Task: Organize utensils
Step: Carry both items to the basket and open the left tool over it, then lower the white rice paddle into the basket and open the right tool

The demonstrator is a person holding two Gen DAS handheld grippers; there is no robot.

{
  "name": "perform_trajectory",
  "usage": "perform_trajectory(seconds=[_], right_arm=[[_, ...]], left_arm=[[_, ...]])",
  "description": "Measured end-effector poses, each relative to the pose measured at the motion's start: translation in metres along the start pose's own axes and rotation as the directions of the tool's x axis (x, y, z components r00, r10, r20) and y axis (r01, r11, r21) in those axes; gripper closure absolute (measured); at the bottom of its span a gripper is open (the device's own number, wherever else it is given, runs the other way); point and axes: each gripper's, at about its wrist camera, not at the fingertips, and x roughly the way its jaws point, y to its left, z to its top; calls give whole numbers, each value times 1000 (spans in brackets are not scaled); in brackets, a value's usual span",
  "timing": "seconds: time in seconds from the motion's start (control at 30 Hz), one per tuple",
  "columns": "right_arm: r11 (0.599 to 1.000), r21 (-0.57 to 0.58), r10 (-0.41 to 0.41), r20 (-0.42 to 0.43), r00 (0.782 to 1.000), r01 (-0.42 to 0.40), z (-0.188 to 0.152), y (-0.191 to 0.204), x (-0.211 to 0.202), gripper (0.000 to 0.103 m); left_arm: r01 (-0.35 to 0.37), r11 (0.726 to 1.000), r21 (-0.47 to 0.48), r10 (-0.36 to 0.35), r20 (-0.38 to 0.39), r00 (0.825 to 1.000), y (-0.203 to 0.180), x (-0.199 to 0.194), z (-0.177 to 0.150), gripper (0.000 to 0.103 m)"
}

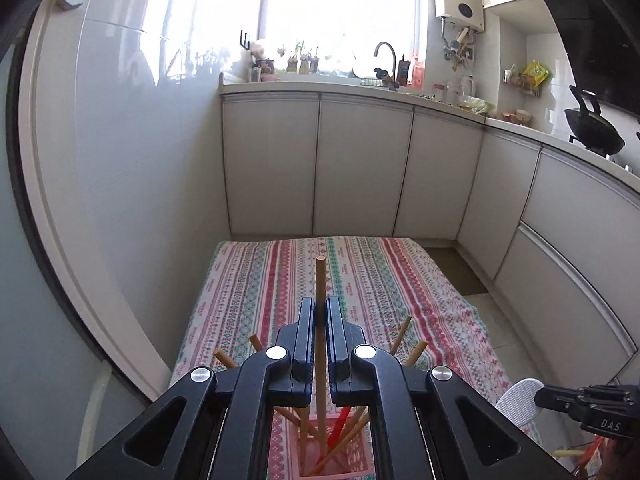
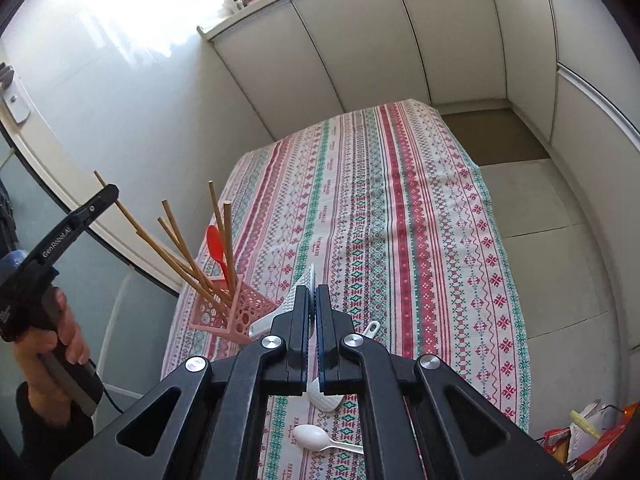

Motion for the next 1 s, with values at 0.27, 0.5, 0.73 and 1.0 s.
perform_trajectory(seconds=[0.27, 0.5, 0.73, 1.0], right_arm=[[998, -52, -18, 2, 1000, 19, 3, 23, 9, 100], [983, -173, -65, 27, 998, 68, 12, 61, 10, 100], [940, -318, -129, 12, 992, 126, 15, 106, 32, 100], [903, -397, -185, -14, 983, 165, 15, 130, 63, 100]], left_arm=[[40, 999, -19, -41, -78, 996, 6, 16, -13, 75], [10, 997, -81, -22, -147, 989, 20, -3, -22, 52], [-48, 992, -120, 11, -293, 956, 38, -6, -62, 42], [-70, 984, -162, 0, -396, 918, 60, 7, -99, 40]])
